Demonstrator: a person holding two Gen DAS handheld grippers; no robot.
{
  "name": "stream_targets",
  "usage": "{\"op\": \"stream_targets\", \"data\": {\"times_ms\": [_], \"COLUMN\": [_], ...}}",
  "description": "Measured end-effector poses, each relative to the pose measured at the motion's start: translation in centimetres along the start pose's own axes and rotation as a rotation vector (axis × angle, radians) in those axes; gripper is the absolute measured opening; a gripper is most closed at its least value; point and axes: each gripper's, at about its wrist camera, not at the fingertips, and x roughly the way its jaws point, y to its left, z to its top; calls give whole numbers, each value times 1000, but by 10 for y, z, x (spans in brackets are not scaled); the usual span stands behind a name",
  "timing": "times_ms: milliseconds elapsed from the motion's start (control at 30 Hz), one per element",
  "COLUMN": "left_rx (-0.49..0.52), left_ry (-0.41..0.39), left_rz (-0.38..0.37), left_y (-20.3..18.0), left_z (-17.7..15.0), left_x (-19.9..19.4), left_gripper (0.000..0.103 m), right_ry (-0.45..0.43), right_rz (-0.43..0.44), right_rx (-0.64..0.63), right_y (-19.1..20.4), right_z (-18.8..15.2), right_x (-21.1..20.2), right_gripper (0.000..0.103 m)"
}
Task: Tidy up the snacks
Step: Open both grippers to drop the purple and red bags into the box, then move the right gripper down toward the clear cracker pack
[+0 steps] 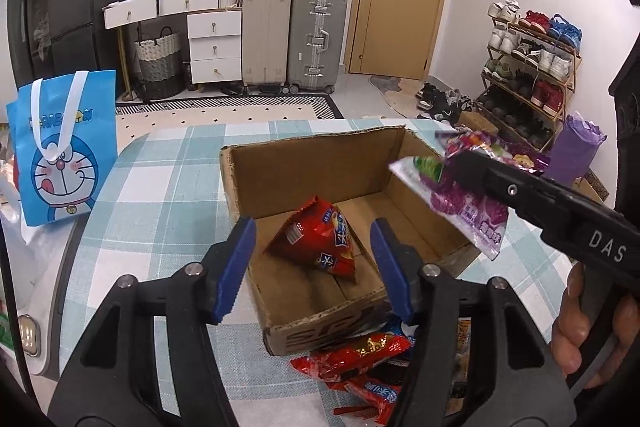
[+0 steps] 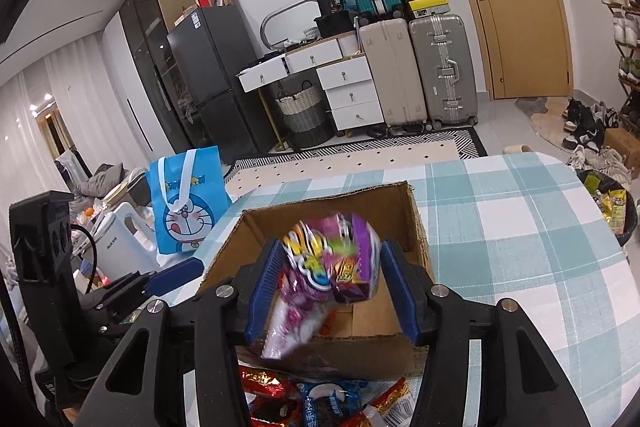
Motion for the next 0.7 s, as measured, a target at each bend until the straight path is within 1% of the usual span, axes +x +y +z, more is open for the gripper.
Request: {"op": "stream_targets", "data": {"times_ms": [100,133,167,200,233,267,333,400,500,533,633,700], "left_rx": [-5,-5,-3,-2,-1,1,3,4,9,11,11,5], "left_ry": [0,1,0,-1,-5,-13,-11,1,2,0,-22,-27], "left_rz": [-7,-6,-4,0,2,1,-3,-1,2,7,30,22], "left_y": [4,5,5,6,5,6,6,5,4,4,3,4], "left_z": [-2,-3,-4,-5,-6,-9,-12,-16,-25,-27,-37,-41], "left_x": [-4,-6,-8,-12,-15,-19,-25,-31,-41,-45,-59,-65], "left_gripper": [59,62,68,72,78,80,81,83,86,89,103,103], "right_ry": [0,1,1,-1,-3,-2,2,-1,2,5,14,13], "right_rz": [-9,-14,-15,-13,-9,-15,-36,-37,-42,-47,-57,-60], "right_rx": [-5,-3,-2,0,-1,-4,-6,0,8,8,1,-2], "right_y": [-2,-4,-5,-6,-7,-7,-9,-10,-12,-13,-11,-11], "right_z": [-2,-3,-4,-5,-7,-9,-14,-18,-25,-27,-34,-39], "right_x": [-4,-6,-8,-11,-15,-19,-25,-31,-41,-44,-52,-58], "right_gripper": [54,59,63,72,77,80,94,102,102,102,102,102]}}
